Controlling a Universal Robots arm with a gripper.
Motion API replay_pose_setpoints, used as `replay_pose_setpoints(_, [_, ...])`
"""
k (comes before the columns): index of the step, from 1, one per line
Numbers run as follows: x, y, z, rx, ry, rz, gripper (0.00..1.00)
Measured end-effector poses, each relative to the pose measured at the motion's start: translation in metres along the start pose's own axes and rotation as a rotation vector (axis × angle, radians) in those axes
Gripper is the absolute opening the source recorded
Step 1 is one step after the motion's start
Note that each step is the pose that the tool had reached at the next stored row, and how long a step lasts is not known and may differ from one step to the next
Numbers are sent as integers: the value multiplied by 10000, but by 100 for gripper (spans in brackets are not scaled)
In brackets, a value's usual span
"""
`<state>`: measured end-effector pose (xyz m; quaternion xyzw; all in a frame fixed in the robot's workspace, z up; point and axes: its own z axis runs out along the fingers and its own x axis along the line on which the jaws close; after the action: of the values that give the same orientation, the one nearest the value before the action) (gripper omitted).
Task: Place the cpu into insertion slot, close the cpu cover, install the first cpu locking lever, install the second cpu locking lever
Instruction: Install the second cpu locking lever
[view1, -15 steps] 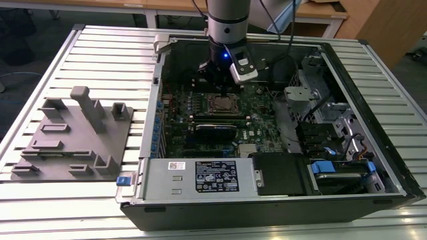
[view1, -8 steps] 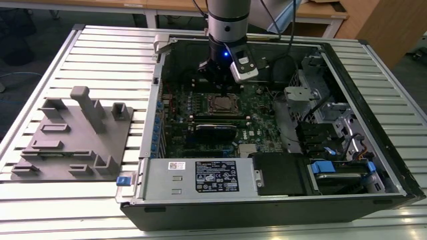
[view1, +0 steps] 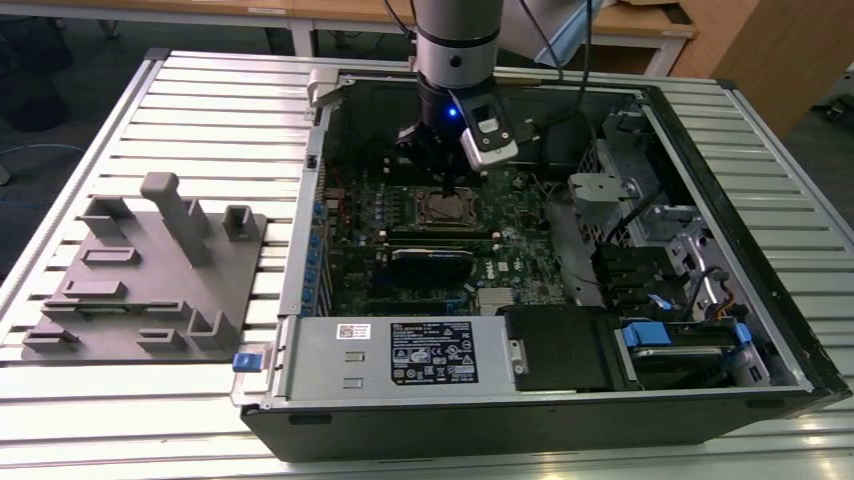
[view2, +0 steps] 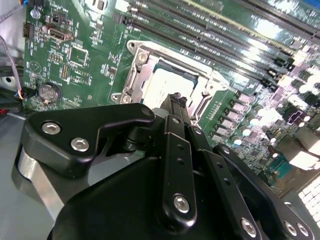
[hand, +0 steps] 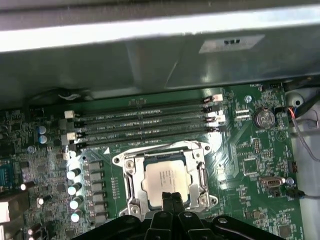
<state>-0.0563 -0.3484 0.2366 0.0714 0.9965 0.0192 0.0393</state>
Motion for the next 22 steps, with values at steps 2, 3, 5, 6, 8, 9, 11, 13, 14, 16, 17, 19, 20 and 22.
replay_pose_setpoints(2, [-5, -33, -1, 0, 0, 0, 10])
replay_pose_setpoints(3, [-8, -52, -2, 1, 0, 0, 10])
replay_pose_setpoints(5, [-13, -93, -3, 0, 0, 1, 10])
replay_pose_setpoints(6, [-16, -114, -4, 0, 0, 1, 10])
replay_pose_setpoints(8, [-22, -154, -5, 1, 1, 1, 10])
replay_pose_setpoints(9, [-25, -172, -6, 1, 1, 0, 10])
replay_pose_setpoints(11, [-29, -198, -7, 1, 0, 0, 10])
replay_pose_setpoints(13, [-32, -219, -7, 3, 0, -1, 10])
replay_pose_setpoints(14, [-34, -232, -8, 4, 0, 0, 10])
replay_pose_setpoints(16, [-38, -260, -9, 5, 0, 0, 10])
replay_pose_setpoints(17, [-40, -277, -9, 5, 0, -1, 10])
replay_pose_setpoints(19, [-44, -303, -7, 4, -1, 0, 10])
replay_pose_setpoints(20, [-45, -311, -5, 4, 0, 0, 10])
replay_pose_setpoints(22, [-46, -323, 8, 3, -1, -5, 10])
